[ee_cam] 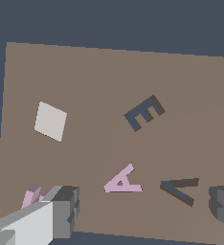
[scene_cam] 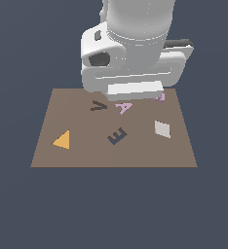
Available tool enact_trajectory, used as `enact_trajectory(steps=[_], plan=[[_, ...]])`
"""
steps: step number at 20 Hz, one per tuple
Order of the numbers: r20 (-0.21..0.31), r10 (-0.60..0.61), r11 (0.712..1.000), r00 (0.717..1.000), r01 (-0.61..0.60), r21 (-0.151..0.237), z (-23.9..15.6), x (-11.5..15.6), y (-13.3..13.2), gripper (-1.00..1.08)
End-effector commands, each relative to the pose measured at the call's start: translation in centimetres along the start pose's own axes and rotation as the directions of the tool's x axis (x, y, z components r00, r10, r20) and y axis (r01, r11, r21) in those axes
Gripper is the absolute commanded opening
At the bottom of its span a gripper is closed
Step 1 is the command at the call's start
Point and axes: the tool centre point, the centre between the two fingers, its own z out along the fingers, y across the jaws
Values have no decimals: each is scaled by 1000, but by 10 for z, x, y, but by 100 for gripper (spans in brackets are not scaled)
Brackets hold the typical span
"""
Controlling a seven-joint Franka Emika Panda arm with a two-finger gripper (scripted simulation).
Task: Insert a designated object into the corresponding slot on a board.
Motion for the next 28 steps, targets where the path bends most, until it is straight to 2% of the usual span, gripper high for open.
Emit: enact_trajectory(steps=[1, 8, 11, 14, 17, 21, 28], plan=[[0, -39, 999, 999, 39, -1, 3, 0, -5, 100], [0, -218, 976, 976, 218, -3, 18, 0, -28, 100], [0, -321, 947, 947, 321, -5, 26, -2, -41, 100], [1, -438, 899, 899, 438, -7, 36, -7, -56, 100], [1, -563, 826, 826, 563, -10, 48, -14, -72, 100], [3, -709, 705, 705, 709, -13, 63, -28, -92, 100], [6, -866, 500, 500, 866, -17, 85, -52, -113, 100]])
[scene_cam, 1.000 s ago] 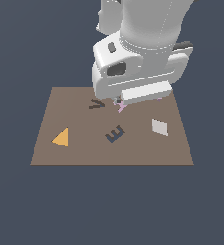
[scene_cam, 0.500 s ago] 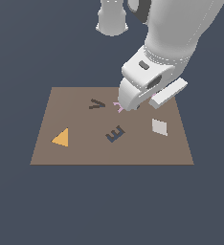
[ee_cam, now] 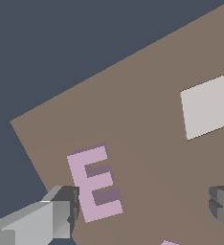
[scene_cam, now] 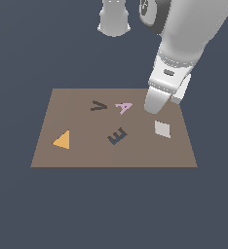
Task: Insert a designated object into the corresponding slot on a board.
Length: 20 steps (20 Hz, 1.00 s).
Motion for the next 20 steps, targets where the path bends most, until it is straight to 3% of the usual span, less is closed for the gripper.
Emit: enact_trajectory(steps=[1, 10, 20], plan=[[0, -82, 997, 997, 82, -2, 6, 0, -10, 100], [1, -253, 967, 967, 253, -6, 21, -3, -31, 100], [2, -273, 962, 962, 273, -6, 28, -4, -34, 100]])
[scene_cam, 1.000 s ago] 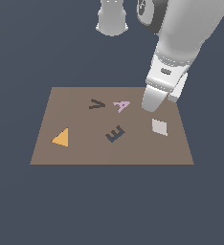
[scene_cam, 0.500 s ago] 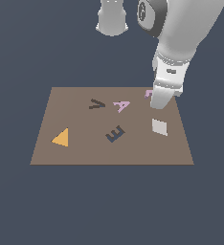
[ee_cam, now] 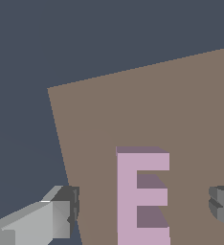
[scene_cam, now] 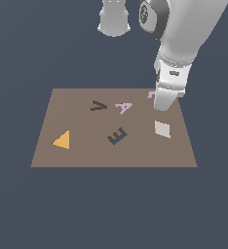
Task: Insert a designated object into the corresponding slot on a board.
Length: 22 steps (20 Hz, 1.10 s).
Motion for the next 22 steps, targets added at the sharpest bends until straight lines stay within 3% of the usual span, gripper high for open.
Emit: enact_trajectory(steps=[1, 7, 8, 22], plan=[[0, -2, 1000, 1000, 2, 0, 6, 0, 0, 100], [1, -5, 1000, 1000, 5, 0, 18, -1, -1, 100], [1, -5, 1000, 1000, 5, 0, 18, -1, -1, -100], [1, 2, 1000, 1000, -2, -1, 18, 0, 0, -100]])
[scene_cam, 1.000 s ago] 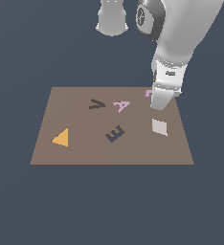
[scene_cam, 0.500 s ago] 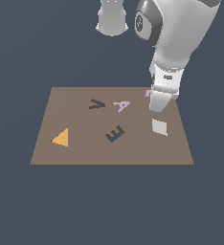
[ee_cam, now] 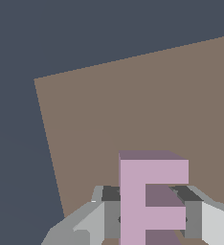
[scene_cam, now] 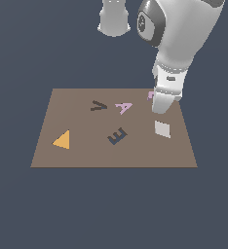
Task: Insert a designated object into the corresponding slot on a board.
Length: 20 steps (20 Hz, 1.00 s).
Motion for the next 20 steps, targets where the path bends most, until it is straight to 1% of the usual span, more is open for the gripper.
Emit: enact_trajectory(steps=[1, 8, 13, 17, 20], plan=[[0, 9, 1000, 1000, -9, 0, 0, 1, 1, -100], [0, 94, 996, 996, -94, 0, 0, 6, 9, -100], [-1, 203, 979, 979, -203, 0, -1, 12, 20, -100], [-1, 320, 947, 947, -320, 0, -2, 17, 33, -100], [-1, 423, 906, 906, -423, 0, -2, 20, 46, -100]])
